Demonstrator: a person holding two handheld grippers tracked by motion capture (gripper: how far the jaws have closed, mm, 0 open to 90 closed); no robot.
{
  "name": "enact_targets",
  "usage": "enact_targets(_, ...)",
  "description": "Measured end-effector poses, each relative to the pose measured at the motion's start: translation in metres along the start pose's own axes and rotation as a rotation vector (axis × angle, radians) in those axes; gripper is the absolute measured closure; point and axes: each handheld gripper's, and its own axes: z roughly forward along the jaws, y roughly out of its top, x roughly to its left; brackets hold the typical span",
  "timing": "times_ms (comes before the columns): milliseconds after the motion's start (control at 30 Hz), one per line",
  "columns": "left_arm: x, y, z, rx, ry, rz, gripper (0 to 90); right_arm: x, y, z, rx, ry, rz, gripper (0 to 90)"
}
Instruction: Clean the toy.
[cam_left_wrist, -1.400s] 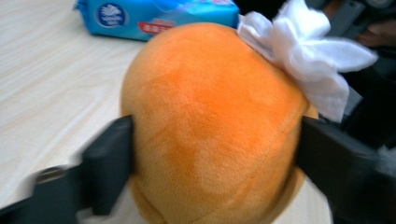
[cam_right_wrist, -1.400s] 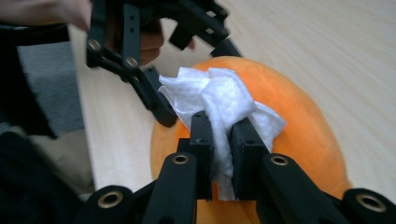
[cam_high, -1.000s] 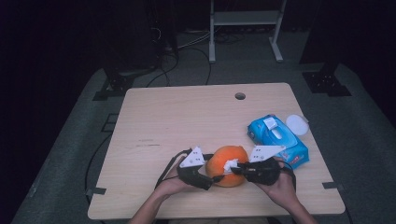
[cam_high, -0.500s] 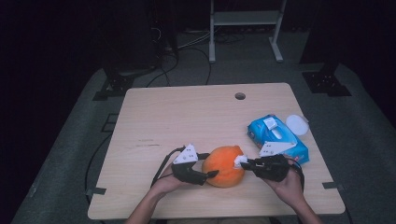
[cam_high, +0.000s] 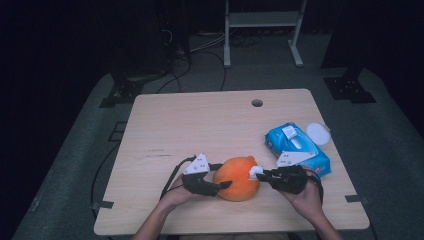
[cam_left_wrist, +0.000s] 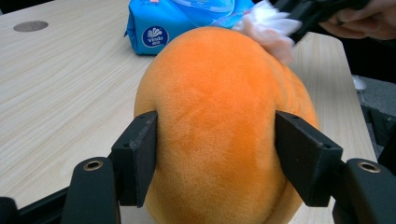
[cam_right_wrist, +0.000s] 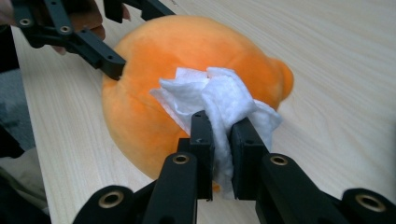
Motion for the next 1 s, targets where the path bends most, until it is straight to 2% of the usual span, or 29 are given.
enact_targets(67,0.0,0.003,0.0,-0.007,-0.026,-0.022,27.8,-0.001,-0.002,0.0,-0.002,0.009,0.012,80.3)
enact_targets(133,0.003,0.007,-0.002,-0.02,-0.045,-0.088,19.0,0.004,-0.001,0.001,-0.006,0.013,-0.007,80.3)
enact_targets(167,0.006,0.009,-0.001,-0.035,-0.049,-0.123,16.6,0.008,0.0,0.0,-0.014,0.027,-0.014,80.4)
enact_targets(200,0.006,0.009,-0.001,-0.033,-0.043,-0.134,15.0,0.013,0.002,0.001,-0.026,0.058,-0.022,80.4)
enact_targets(267,0.003,0.009,0.002,-0.003,-0.023,-0.103,15.5,0.024,0.005,0.003,-0.034,0.093,-0.056,80.3)
enact_targets(300,0.001,0.007,0.002,0.001,-0.02,-0.08,19.4,0.029,0.007,0.003,-0.033,0.091,-0.081,80.3)
enact_targets(333,0.001,0.007,0.001,0.004,-0.013,-0.07,23.9,0.033,0.008,0.004,-0.027,0.067,-0.112,80.3)
enact_targets(433,-0.002,0.005,0.002,0.002,-0.001,-0.029,31.0,0.027,0.008,0.002,-0.043,0.057,-0.083,80.3)
enact_targets(533,-0.007,0.006,0.005,0.006,-0.008,0.011,33.2,0.012,0.006,0.0,-0.059,0.002,-0.028,80.3)
enact_targets(567,-0.008,0.006,0.005,0.007,-0.006,0.013,33.2,0.007,0.005,-0.001,-0.058,-0.011,-0.007,80.4)
enact_targets(633,-0.009,0.006,0.006,0.005,-0.001,0.014,32.8,0.003,0.003,-0.001,-0.058,-0.008,0.018,80.4)
enact_targets(733,-0.01,0.006,0.007,0.006,-0.001,0.005,31.1,0.012,0.004,-0.001,-0.06,0.001,-0.011,80.5)
enact_targets(867,-0.015,0.008,0.006,0.016,-0.009,0.026,30.2,0.029,0.009,0.0,-0.081,0.082,-0.074,80.5)
enact_targets(933,-0.013,0.011,0.001,0.023,-0.048,0.03,26.6,0.032,0.01,0.001,-0.068,0.095,-0.107,80.5)
enact_targets(1000,-0.009,0.016,-0.005,-0.003,-0.107,-0.038,22.5,0.031,0.009,0.0,-0.063,0.122,-0.112,80.5)
